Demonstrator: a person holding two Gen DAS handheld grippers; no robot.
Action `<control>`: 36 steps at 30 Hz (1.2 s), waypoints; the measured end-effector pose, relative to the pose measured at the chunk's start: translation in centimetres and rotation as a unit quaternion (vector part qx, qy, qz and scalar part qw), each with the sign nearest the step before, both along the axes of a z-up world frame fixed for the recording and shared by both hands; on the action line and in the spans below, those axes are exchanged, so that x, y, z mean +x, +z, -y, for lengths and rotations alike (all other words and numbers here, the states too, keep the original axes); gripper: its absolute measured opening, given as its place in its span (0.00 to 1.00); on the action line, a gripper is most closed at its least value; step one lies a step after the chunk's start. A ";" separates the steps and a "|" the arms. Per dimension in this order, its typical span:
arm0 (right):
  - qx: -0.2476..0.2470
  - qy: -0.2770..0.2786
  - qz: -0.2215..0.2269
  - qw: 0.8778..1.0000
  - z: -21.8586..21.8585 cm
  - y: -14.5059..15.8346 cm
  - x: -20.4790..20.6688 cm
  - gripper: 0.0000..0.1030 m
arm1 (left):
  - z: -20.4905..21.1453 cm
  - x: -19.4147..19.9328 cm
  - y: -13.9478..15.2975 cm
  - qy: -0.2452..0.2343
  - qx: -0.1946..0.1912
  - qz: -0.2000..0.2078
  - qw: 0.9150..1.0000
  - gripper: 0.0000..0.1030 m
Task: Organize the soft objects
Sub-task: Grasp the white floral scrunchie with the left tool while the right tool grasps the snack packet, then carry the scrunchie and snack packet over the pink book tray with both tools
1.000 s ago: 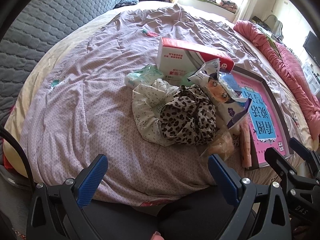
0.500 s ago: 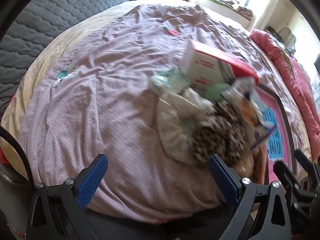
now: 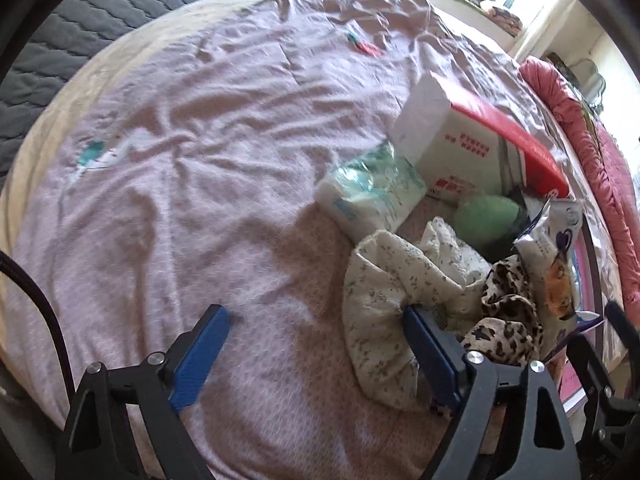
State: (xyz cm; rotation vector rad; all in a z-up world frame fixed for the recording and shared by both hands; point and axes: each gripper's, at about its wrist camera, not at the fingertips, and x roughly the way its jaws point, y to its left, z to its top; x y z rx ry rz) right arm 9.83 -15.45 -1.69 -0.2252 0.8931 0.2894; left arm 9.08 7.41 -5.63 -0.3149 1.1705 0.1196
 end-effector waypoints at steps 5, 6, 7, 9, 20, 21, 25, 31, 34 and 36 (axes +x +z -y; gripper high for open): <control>-0.023 0.016 -0.001 1.000 -1.3 -0.7 1.0 0.98 | 0.6 0.9 -0.5 -0.012 0.005 -0.001 1.000 0.84; -0.027 0.017 0.002 1.000 -1.5 -0.7 1.2 0.98 | 0.6 1.0 -0.5 -0.012 0.002 0.000 1.000 0.81; -0.029 0.020 0.002 0.999 -1.7 -0.7 1.3 0.98 | 0.5 1.2 -0.6 -0.012 -0.004 0.001 1.000 0.79; -0.037 0.024 0.006 0.999 -2.1 -0.8 1.5 0.91 | 0.4 1.5 -0.8 -0.014 -0.016 0.001 1.000 0.76; 0.018 0.053 -0.031 0.998 -2.5 -1.3 2.0 0.47 | -0.5 2.5 -1.4 -0.022 -0.118 0.016 0.993 0.21; 0.029 0.054 -0.033 0.998 -2.2 -1.1 2.1 0.43 | -0.5 2.4 -1.4 -0.022 -0.126 0.020 0.992 0.18; 0.083 0.047 -0.042 0.995 -1.0 -0.5 2.3 0.34 | -0.9 1.9 -0.7 -0.019 -0.145 0.034 0.989 0.12; 0.129 0.032 -0.044 0.990 0.3 0.3 2.2 0.29 | -1.8 0.5 0.8 -0.009 -0.144 0.057 0.988 0.10; 0.145 0.028 -0.051 0.988 0.8 0.4 2.2 0.28 | -2.0 0.1 1.6 -0.008 -0.140 0.069 0.988 0.08; 0.166 0.026 -0.060 0.984 1.2 0.3 2.2 0.27 | -2.0 -0.3 2.3 -0.008 -0.135 0.077 0.988 0.08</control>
